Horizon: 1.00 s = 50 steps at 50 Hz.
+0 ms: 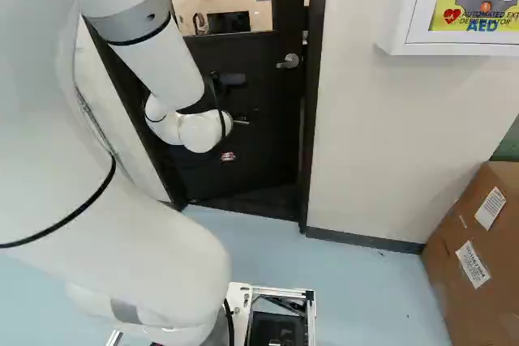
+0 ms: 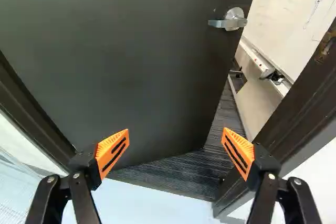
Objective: Open the door and move inside
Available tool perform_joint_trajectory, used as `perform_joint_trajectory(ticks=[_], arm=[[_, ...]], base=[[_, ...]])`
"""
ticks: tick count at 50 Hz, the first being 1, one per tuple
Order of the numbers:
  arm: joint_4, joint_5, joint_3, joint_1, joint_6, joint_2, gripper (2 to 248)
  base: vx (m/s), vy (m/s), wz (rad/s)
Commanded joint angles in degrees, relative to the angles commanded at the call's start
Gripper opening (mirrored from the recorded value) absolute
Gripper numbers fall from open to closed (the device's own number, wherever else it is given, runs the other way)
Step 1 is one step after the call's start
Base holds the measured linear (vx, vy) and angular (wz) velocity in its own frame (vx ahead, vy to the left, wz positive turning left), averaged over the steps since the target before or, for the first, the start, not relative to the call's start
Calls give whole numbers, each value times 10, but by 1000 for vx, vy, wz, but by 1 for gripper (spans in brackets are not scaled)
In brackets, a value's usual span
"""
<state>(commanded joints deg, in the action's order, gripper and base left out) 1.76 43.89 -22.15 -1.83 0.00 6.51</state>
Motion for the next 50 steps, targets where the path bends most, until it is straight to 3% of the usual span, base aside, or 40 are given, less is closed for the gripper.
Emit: perform_joint_trajectory(ticks=[50], arm=[[0,0,0,0,0,0,247]], base=[[45,40,-11]])
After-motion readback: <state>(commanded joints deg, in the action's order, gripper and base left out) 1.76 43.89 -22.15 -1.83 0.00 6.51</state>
